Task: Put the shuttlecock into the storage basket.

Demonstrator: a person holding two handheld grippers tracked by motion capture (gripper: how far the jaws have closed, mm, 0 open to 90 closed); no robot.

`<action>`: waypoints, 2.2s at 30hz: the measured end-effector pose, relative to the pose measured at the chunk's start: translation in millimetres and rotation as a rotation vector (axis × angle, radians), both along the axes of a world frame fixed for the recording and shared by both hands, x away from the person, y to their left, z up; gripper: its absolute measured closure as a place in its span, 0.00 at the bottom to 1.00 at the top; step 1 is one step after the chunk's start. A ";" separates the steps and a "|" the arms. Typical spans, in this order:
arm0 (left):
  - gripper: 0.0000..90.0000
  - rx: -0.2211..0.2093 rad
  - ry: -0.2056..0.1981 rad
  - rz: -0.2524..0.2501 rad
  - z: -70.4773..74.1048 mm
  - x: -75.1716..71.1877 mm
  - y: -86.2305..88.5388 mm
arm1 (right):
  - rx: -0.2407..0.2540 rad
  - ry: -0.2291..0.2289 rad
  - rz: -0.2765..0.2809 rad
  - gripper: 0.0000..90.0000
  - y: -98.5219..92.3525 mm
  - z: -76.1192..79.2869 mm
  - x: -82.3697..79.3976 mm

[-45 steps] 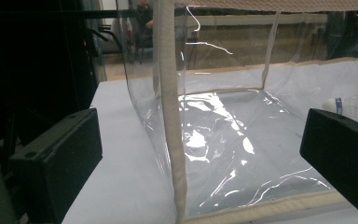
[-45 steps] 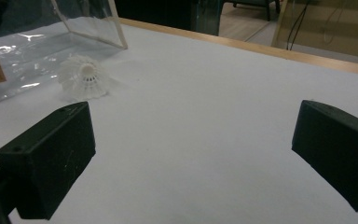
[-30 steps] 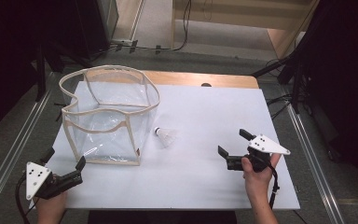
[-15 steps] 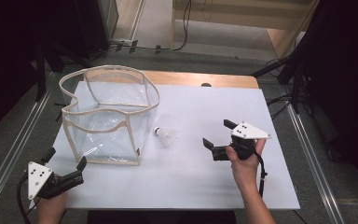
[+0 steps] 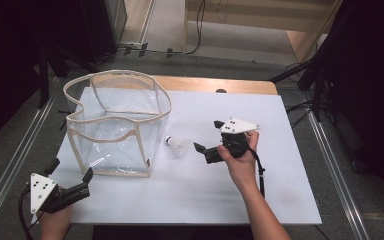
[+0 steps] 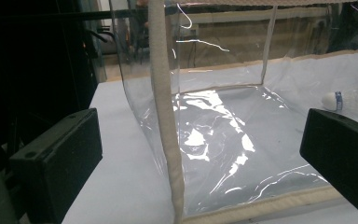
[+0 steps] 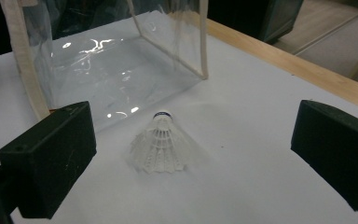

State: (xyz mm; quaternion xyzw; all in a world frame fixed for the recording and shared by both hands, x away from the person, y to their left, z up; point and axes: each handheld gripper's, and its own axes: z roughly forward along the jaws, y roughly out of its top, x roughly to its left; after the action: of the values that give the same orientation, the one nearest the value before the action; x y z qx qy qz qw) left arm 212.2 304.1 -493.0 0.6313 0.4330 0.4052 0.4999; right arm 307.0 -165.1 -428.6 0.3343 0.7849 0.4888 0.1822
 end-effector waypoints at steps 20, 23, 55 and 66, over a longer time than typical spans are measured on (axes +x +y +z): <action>0.00 0.003 0.003 -0.005 0.3 0.9 -0.1 | -0.074 0.059 0.055 0.13 43.7 -6.4 31.7; 0.00 0.003 0.004 -0.006 0.4 1.1 0.1 | -0.083 0.073 0.066 0.13 49.2 -10.5 34.5; 0.00 -0.004 0.009 -0.012 0.7 2.1 0.9 | -0.260 0.262 0.078 0.45 101.4 -42.7 73.0; 0.00 -0.002 0.010 -0.013 0.7 2.1 1.0 | -0.254 0.318 0.092 0.54 103.8 -54.2 76.7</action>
State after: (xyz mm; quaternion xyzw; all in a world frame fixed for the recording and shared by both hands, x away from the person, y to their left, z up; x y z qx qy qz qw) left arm 214.3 305.1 -492.2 0.6355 0.4317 0.3985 0.5010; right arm 383.6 -61.3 -482.8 0.3453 0.8736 0.3347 0.0742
